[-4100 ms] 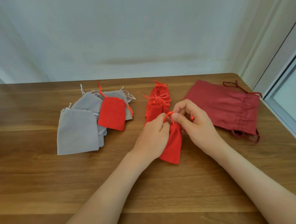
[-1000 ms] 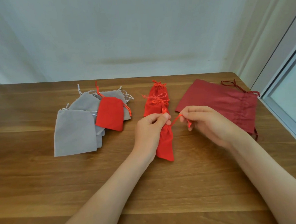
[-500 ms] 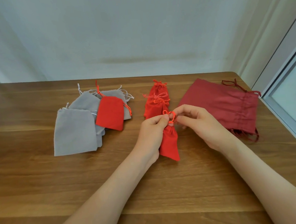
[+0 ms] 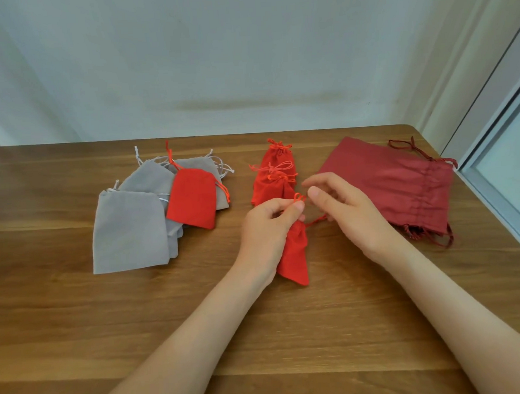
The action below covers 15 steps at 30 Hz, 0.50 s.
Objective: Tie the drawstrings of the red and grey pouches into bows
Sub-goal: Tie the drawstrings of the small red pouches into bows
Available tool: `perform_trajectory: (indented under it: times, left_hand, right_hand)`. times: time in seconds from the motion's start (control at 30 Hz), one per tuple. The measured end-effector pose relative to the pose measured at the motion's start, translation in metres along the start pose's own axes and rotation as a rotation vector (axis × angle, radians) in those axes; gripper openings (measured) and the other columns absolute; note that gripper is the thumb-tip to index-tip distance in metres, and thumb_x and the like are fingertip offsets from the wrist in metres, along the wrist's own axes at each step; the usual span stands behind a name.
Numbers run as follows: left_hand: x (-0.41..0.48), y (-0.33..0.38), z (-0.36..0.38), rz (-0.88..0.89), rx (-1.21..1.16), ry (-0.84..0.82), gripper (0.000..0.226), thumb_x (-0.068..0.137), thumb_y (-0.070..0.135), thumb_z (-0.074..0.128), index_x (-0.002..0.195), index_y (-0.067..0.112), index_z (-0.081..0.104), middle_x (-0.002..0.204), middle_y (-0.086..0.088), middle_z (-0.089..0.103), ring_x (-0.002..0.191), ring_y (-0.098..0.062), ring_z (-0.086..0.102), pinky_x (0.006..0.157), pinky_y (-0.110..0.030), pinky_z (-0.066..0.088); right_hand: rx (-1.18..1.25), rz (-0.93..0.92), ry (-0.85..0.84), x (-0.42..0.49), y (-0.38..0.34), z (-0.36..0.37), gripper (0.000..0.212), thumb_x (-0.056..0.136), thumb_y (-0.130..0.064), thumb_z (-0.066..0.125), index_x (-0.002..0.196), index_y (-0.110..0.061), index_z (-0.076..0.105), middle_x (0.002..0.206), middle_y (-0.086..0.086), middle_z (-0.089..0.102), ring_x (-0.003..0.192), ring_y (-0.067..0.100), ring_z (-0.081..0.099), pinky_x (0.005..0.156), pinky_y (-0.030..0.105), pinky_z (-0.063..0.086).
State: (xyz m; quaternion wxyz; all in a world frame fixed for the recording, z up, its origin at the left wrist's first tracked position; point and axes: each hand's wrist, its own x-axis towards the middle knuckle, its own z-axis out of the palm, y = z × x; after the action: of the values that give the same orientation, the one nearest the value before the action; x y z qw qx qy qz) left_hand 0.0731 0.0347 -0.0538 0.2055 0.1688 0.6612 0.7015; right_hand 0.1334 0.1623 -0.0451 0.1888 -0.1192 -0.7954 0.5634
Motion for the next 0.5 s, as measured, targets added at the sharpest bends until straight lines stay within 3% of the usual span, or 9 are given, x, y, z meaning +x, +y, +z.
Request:
perform_trajectory:
  times: [0.03,0.1,0.2,0.37,0.5]
  left_hand:
    - [0.0001,-0.0010,-0.0004,0.015,0.014,-0.014,0.021,0.088,0.013,0.063,0.069,0.019,0.069,0.066,0.010,0.067,0.067,-0.003,0.059,0.072,-0.023,0.043]
    - [0.0003,-0.0029,-0.0018,0.037,0.039,-0.036,0.022,0.088,0.015,0.064,0.068,0.022,0.071,0.068,0.008,0.069,0.071,-0.005,0.061,0.074,-0.028,0.046]
    - [0.0018,-0.0055,-0.0043,0.071,0.122,-0.051,0.023,0.087,0.023,0.065,0.066,0.030,0.073,0.070,0.008,0.070,0.074,-0.008,0.062,0.078,-0.037,0.047]
    - [0.0016,-0.0066,-0.0022,0.078,0.147,-0.076,0.027,0.089,0.017,0.061,0.069,0.029,0.074,0.073,0.006,0.071,0.078,-0.010,0.064,0.086,-0.044,0.049]
    - [0.0043,-0.0096,-0.0029,0.047,0.084,-0.066,0.017,0.083,0.029,0.059,0.078,0.027,0.075,0.081,-0.003,0.072,0.083,-0.018,0.062,0.086,-0.049,0.049]
  right_hand:
    - [0.006,-0.051,-0.018,-0.0014,-0.0007,0.0011,0.015,0.094,-0.020,0.056,0.107,-0.021,0.064,0.084,-0.011,0.062,0.081,0.007,0.061,0.071,0.020,0.048]
    - [-0.029,-0.117,-0.050,-0.0019,0.0001,0.0028,0.018,0.092,-0.017,0.059,0.106,-0.025,0.066,0.091,-0.005,0.065,0.087,0.022,0.064,0.078,0.039,0.054]
    - [-0.105,-0.152,-0.030,-0.0011,0.0010,0.0034,0.011,0.085,-0.023,0.062,0.087,-0.032,0.068,0.088,-0.001,0.066,0.083,0.028,0.064,0.077,0.053,0.052]
    - [-0.061,-0.110,-0.002,-0.0006,-0.0007,0.0009,0.017,0.088,-0.009,0.063,0.076,-0.022,0.065,0.074,0.006,0.066,0.073,0.031,0.065,0.069,0.042,0.055]
    - [-0.084,-0.038,0.004,0.0004,-0.0002,-0.0009,0.019,0.088,-0.003,0.060,0.077,-0.018,0.063,0.075,0.007,0.067,0.067,0.014,0.067,0.062,0.032,0.052]
